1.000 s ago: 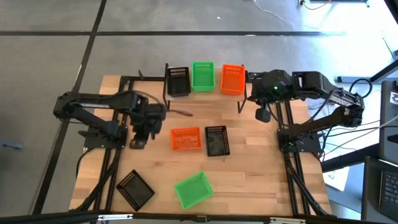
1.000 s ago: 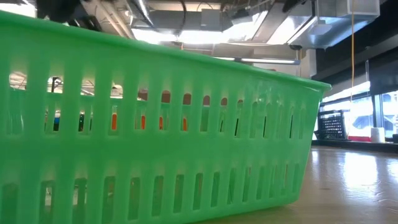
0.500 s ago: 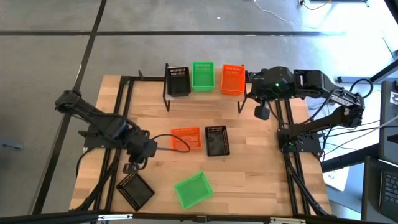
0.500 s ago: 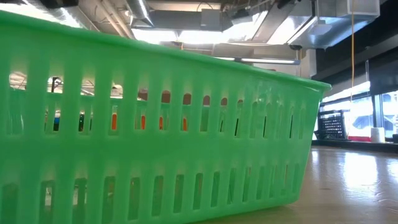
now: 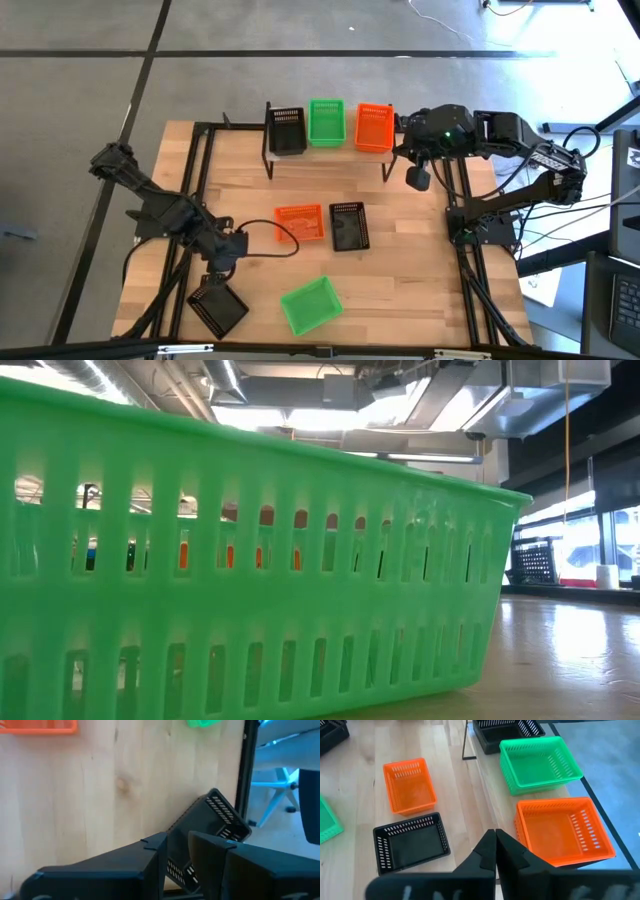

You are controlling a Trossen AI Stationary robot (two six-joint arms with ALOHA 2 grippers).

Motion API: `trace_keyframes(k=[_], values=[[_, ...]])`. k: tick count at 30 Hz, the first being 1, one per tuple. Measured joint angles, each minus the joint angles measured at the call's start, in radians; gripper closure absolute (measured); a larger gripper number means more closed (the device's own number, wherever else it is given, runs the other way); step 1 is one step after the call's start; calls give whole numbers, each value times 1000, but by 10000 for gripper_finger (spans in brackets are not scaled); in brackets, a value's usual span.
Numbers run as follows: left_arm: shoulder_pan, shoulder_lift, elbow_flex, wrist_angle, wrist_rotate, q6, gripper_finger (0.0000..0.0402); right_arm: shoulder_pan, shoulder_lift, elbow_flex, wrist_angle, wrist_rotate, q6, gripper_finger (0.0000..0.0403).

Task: Stack baskets on shelf by color
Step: Stack the bottom black bin on top of the other black bin on the shelf

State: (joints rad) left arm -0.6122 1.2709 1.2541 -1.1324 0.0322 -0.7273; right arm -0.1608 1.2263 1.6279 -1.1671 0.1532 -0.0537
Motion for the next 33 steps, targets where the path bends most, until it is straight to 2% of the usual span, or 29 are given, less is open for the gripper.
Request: trace_keyframes(k=[6, 10, 14, 19, 26, 33], values=[[-40, 1, -2, 7, -28, 1, 331, 0, 0, 0, -1, 0, -2, 403], [-75, 7, -71, 58, -80, 4, 331, 0, 0, 0, -2, 0, -2, 403], [-110, 7, -167, 168, -63, 6, 331, 1, 0, 0, -2, -22, -5, 403], [-149, 7, -268, 307, -67, 107, 331, 1, 0, 0, -3, -24, -6, 403], [-169, 7, -350, 330, -66, 138, 331, 1, 0, 0, -4, -26, -5, 403], [-169, 7, -385, 344, -10, 200, 331, 1, 0, 0, -4, -26, -4, 403]])
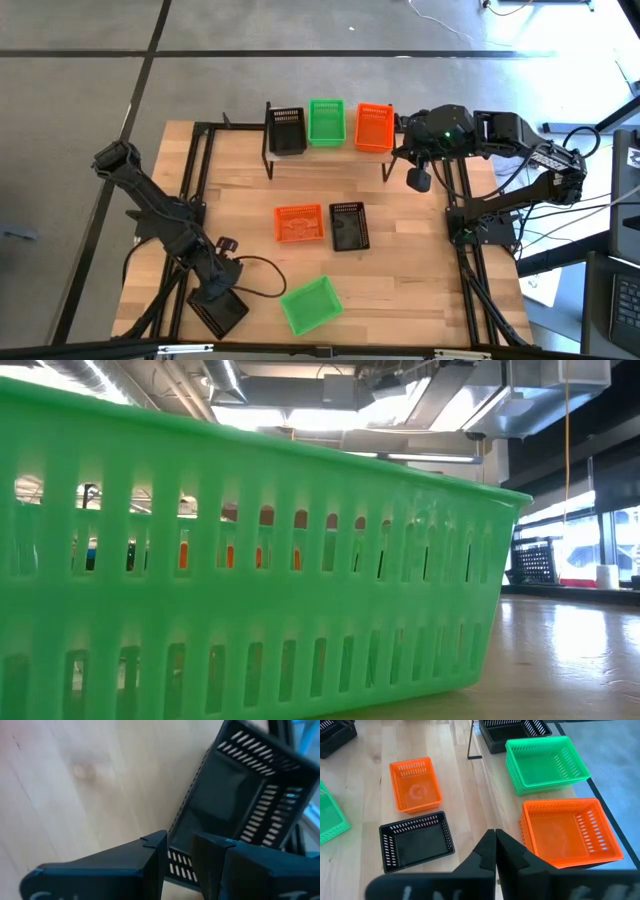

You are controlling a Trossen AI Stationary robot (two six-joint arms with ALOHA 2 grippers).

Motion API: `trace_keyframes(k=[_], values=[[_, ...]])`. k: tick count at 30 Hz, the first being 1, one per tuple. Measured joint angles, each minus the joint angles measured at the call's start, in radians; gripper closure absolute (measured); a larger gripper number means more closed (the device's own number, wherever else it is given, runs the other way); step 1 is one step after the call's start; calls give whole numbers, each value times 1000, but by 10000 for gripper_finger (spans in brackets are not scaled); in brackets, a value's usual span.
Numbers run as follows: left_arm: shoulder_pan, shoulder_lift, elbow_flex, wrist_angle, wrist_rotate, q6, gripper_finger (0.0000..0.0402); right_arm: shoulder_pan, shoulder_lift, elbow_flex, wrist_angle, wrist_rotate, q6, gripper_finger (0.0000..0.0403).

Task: Stack baskets on shelf by color
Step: Stack the bottom black bin on top of the other black bin on the shelf

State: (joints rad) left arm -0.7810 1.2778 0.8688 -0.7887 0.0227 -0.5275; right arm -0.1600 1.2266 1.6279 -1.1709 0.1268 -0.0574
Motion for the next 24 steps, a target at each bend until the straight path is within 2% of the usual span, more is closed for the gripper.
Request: trace_keyframes(k=[19, 24], values=[[0, 0, -135, 153, 24, 18, 331, 0, 0, 0, 0, 0, 1, 403], [1, 0, -158, 157, 50, 65, 331, 0, 0, 0, 0, -18, 3, 403]])
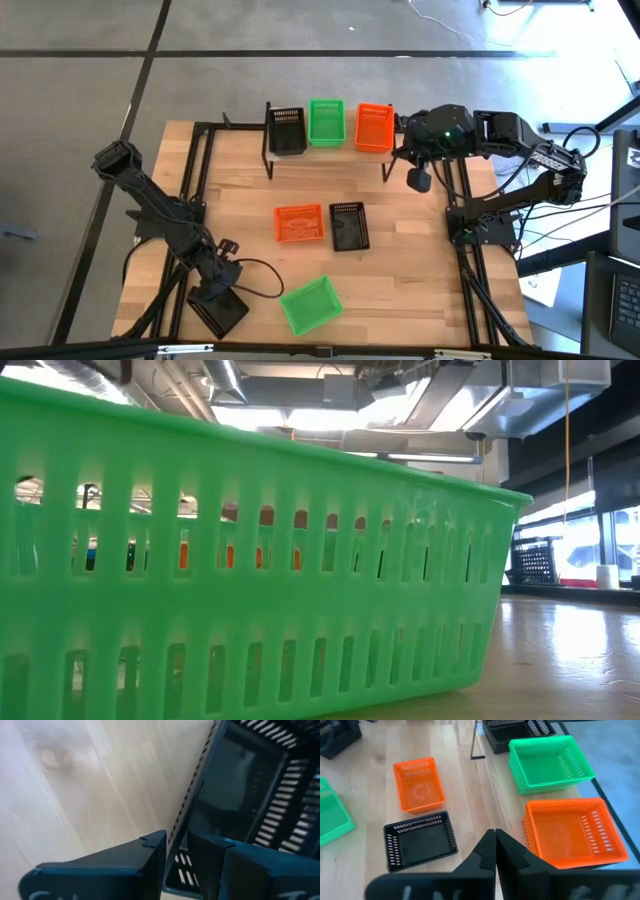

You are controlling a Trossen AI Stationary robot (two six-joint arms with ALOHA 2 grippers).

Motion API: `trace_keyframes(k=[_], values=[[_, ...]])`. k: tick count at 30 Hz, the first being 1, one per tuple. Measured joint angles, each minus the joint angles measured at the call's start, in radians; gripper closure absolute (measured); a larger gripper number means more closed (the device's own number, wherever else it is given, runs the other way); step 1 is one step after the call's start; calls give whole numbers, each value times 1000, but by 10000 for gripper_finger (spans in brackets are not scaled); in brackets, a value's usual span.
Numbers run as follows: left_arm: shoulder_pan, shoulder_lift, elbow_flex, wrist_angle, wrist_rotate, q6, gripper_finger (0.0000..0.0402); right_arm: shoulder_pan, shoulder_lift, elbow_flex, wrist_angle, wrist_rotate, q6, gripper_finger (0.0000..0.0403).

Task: Stack baskets on shelf by color
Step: Stack the bottom black bin on top of the other black bin on the shelf

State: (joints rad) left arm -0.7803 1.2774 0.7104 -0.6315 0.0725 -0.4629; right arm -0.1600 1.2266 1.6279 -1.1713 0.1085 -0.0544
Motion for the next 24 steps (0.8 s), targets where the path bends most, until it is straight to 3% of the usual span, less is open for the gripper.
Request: trace_keyframes(k=[17, 24], values=[[3, 0, -146, 188, -49, -74, 339, 0, 0, 0, -1, -8, 44, 403], [53, -1, -128, 187, 83, -216, 397, 0, 0, 0, 0, -7, 53, 403]])
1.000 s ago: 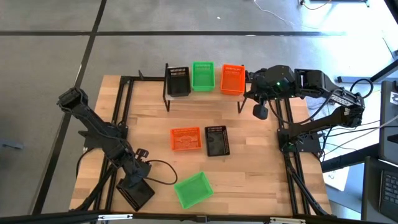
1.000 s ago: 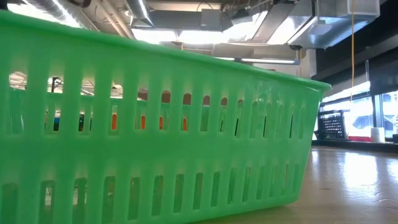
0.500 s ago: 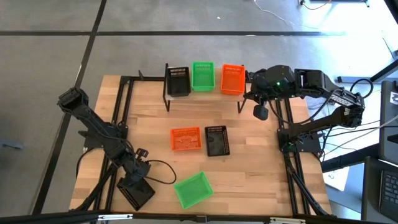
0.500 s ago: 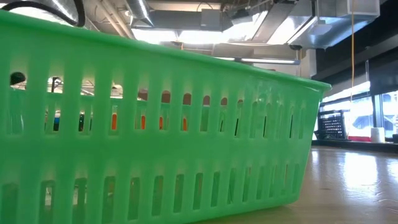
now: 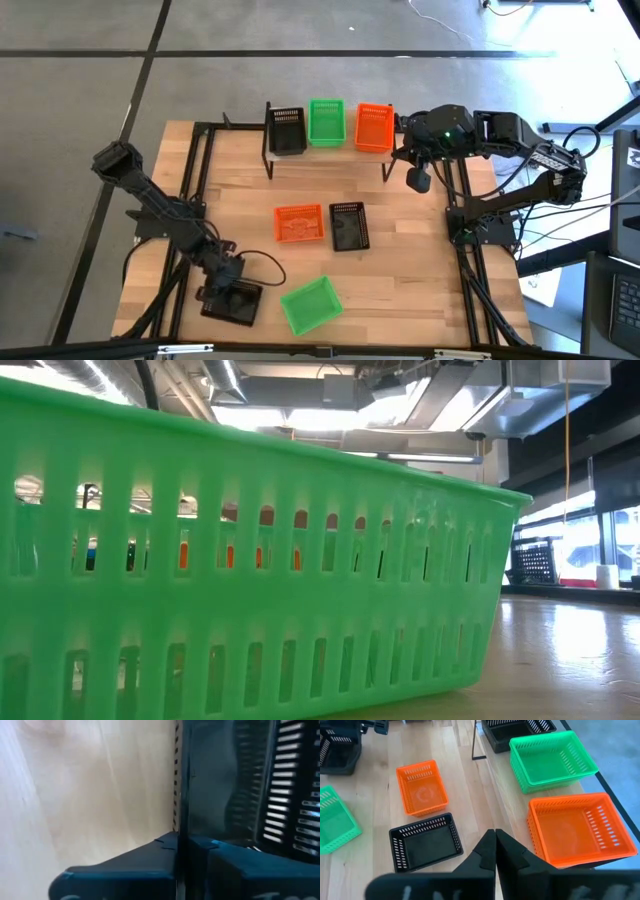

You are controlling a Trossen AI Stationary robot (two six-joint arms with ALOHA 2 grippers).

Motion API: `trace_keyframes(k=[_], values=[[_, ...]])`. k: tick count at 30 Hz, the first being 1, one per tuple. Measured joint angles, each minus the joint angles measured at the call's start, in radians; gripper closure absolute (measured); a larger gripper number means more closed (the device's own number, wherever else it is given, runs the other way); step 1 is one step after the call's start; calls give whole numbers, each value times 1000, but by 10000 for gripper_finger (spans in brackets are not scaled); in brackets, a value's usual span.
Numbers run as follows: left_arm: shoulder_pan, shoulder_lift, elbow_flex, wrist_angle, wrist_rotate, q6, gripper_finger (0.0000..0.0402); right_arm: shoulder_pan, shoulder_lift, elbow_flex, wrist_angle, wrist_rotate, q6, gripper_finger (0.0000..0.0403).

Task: Stack baskets on shelf by color
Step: Stack the bottom black bin on top of the other black bin on the shelf

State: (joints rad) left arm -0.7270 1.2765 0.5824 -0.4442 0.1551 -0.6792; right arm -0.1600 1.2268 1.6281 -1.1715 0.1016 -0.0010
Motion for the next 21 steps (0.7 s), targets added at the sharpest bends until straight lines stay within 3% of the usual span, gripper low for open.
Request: trace_keyframes(k=[11, 17, 21], values=[[83, -62, 107, -13, 23, -310, 401, 0, 0, 0, 1, 2, -8, 403], [104, -170, 184, -19, -140, -429, 401, 0, 0, 0, 6, 2, -36, 403], [127, -232, 263, -73, -320, -471, 401, 0, 0, 0, 15, 2, -37, 403]])
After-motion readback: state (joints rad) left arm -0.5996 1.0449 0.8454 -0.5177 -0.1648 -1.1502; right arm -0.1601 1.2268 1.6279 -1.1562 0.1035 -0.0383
